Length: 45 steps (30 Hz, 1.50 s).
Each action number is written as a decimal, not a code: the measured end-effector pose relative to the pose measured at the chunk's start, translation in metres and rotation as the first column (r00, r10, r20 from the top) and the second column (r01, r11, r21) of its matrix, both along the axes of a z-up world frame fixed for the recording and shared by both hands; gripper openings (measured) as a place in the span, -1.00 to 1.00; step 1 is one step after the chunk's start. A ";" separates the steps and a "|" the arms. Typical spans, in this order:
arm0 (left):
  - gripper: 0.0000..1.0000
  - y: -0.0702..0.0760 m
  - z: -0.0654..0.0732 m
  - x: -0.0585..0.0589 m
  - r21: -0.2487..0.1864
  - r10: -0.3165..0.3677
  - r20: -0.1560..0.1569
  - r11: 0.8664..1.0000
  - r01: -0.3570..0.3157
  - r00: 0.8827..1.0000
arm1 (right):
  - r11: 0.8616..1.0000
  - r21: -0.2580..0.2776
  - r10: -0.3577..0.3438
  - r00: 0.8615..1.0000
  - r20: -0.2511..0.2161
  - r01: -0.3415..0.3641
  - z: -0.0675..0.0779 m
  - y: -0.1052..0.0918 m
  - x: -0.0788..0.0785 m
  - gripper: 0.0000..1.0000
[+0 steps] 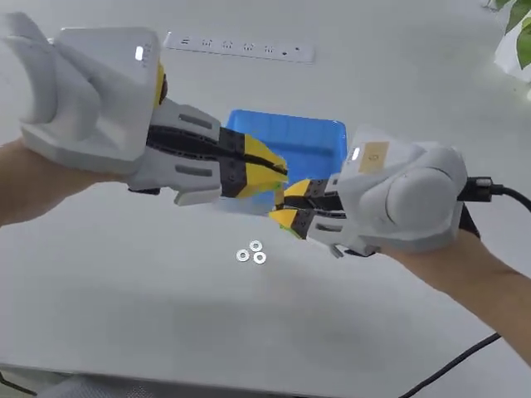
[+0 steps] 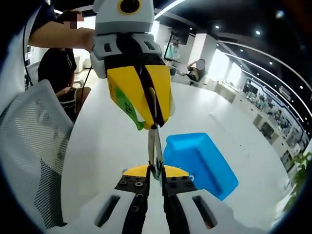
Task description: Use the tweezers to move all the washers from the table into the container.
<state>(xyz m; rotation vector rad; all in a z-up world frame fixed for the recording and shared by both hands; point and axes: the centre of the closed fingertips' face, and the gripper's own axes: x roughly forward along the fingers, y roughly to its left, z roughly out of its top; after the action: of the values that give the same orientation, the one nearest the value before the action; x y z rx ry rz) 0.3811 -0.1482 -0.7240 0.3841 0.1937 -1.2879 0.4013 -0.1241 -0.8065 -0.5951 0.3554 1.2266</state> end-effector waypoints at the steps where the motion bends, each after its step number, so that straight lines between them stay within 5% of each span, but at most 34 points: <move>1: -0.91 0.000 0.004 0.003 0.000 -0.001 0.011 1.000 0.001 1.000 | 1.000 0.005 -0.004 1.000 0.008 0.004 0.004 0.000 0.004 -0.80; 9: -0.91 0.003 0.025 0.029 -0.011 0.000 0.071 1.000 0.001 0.997 | 0.999 0.035 -0.040 0.997 0.063 0.038 0.027 0.003 0.035 -0.80; 14: -0.91 -0.001 0.020 0.044 0.004 -0.007 0.099 1.000 0.007 0.995 | 0.998 0.028 -0.054 0.996 0.066 0.052 0.023 0.004 0.052 -0.80; 26: -0.91 0.000 -0.013 0.084 0.004 0.028 0.060 1.000 -0.028 0.998 | 0.995 0.003 -0.099 0.995 0.005 0.099 -0.007 -0.001 0.080 -0.80; 45: -0.91 0.002 -0.035 0.104 -0.032 0.089 -0.008 0.996 -0.089 0.996 | 0.991 -0.013 -0.133 0.988 -0.076 0.132 -0.031 0.000 0.087 -0.80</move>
<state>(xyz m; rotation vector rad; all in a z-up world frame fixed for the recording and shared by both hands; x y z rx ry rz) 0.4847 -0.1460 -0.7587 0.3402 0.1933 -1.2033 0.4886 -0.1241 -0.8374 -0.5237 0.4572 1.1227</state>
